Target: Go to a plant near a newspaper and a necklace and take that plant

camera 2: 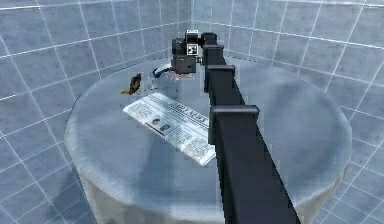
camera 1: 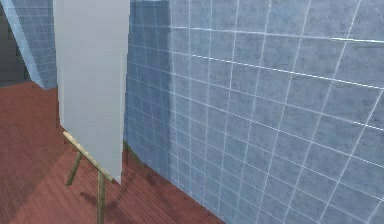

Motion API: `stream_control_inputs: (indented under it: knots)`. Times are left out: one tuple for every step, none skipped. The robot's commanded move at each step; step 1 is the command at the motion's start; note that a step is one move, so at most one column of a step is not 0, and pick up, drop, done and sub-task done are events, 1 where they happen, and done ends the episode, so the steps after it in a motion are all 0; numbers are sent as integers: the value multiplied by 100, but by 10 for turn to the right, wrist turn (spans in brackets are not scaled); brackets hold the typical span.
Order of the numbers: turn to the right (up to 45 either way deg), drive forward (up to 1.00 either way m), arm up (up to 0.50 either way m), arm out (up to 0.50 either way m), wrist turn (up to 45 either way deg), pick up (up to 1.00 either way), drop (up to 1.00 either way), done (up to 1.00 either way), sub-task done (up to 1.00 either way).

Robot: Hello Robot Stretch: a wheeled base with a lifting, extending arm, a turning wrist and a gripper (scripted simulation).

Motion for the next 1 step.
stream_control_inputs:
  knots:
    - [0,0,0,0,0,0,0,100,0]
